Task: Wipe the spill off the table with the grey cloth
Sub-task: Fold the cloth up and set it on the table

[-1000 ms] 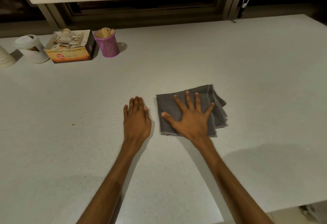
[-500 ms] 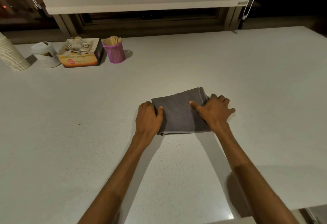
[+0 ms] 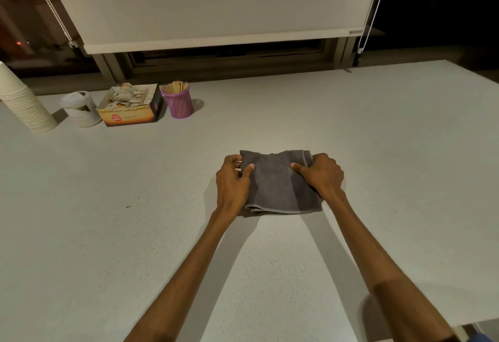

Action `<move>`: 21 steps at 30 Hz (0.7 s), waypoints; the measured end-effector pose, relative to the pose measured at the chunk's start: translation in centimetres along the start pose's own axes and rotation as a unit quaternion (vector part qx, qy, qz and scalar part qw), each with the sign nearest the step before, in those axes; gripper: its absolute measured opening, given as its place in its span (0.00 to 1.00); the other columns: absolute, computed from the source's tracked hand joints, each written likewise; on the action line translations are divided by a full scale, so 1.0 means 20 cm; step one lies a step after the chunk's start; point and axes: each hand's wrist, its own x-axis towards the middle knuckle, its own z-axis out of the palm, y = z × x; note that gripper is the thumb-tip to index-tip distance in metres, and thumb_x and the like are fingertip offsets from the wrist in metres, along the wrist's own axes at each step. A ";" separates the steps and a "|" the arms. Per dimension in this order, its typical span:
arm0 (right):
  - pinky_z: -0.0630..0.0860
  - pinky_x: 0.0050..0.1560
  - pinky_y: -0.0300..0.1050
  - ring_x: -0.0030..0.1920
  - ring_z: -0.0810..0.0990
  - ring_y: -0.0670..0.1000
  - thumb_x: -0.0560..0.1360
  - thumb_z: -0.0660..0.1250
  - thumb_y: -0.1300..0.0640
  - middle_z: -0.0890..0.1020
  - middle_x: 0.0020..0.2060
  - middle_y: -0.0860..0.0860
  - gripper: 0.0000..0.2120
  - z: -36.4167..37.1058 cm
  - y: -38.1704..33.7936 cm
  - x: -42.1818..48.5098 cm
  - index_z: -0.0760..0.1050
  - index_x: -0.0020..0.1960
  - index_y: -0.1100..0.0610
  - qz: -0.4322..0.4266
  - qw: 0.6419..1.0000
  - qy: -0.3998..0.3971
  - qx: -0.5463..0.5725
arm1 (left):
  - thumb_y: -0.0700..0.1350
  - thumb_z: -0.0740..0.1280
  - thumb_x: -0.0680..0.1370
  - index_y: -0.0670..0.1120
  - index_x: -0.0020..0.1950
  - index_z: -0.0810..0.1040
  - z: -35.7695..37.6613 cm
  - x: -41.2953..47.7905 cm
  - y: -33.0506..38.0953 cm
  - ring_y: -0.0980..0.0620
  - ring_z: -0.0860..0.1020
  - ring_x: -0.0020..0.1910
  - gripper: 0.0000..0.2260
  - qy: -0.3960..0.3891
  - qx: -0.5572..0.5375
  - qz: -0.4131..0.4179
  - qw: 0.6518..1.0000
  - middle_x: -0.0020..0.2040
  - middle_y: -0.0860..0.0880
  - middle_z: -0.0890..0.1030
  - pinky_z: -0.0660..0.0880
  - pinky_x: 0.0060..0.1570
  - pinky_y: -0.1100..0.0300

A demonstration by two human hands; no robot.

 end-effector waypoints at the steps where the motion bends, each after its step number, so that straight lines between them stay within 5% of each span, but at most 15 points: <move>1: 0.74 0.48 0.51 0.48 0.82 0.59 0.71 0.69 0.35 0.83 0.45 0.57 0.25 0.00 0.00 -0.01 0.76 0.47 0.59 -0.005 1.000 0.014 0.018 | 0.46 0.67 0.77 0.43 0.62 0.71 0.00 0.00 0.01 0.53 0.75 0.50 0.16 -0.002 -0.011 0.002 1.000 0.56 0.46 0.78 0.73 0.51 0.61; 6: 0.72 0.45 0.48 0.50 0.82 0.60 0.75 0.63 0.35 0.83 0.50 0.58 0.28 -0.06 -0.02 -0.03 0.77 0.56 0.60 -0.030 0.995 0.056 0.081 | 0.48 0.66 0.77 0.45 0.66 0.61 0.00 0.05 0.05 0.59 0.74 0.43 0.22 0.015 -0.064 0.012 0.998 0.49 0.51 0.74 0.70 0.43 0.70; 13: 0.75 0.44 0.49 0.40 0.79 0.54 0.77 0.60 0.36 0.79 0.37 0.52 0.23 -0.13 -0.12 -0.01 0.75 0.42 0.56 -0.042 0.975 0.123 0.182 | 0.51 0.64 0.78 0.43 0.72 0.60 -0.01 0.19 0.13 0.59 0.73 0.40 0.26 0.001 -0.093 -0.001 0.996 0.40 0.53 0.73 0.71 0.40 0.71; 16: 0.74 0.44 0.47 0.40 0.77 0.53 0.78 0.58 0.36 0.79 0.38 0.52 0.24 -0.16 -0.16 0.01 0.76 0.45 0.57 -0.048 0.968 0.132 0.210 | 0.53 0.62 0.79 0.40 0.54 0.77 -0.01 0.27 0.14 0.52 0.75 0.40 0.16 -0.023 -0.090 0.030 0.995 0.41 0.47 0.77 0.74 0.44 0.57; 18: 0.73 0.46 0.47 0.42 0.77 0.52 0.78 0.56 0.36 0.80 0.42 0.52 0.26 -0.17 -0.18 0.04 0.77 0.51 0.59 -0.050 0.965 0.122 0.227 | 0.54 0.62 0.79 0.42 0.42 0.76 -0.02 0.31 0.17 0.52 0.74 0.36 0.15 -0.032 -0.090 0.045 0.994 0.37 0.46 0.77 0.73 0.39 0.58; 21: 0.75 0.46 0.48 0.44 0.78 0.53 0.78 0.56 0.36 0.80 0.45 0.55 0.26 -0.22 -0.20 0.10 0.76 0.52 0.59 -0.043 0.964 0.071 0.251 | 0.53 0.59 0.80 0.42 0.49 0.76 -0.01 0.37 0.22 0.56 0.76 0.40 0.15 -0.023 -0.078 0.061 0.995 0.43 0.47 0.79 0.72 0.40 0.66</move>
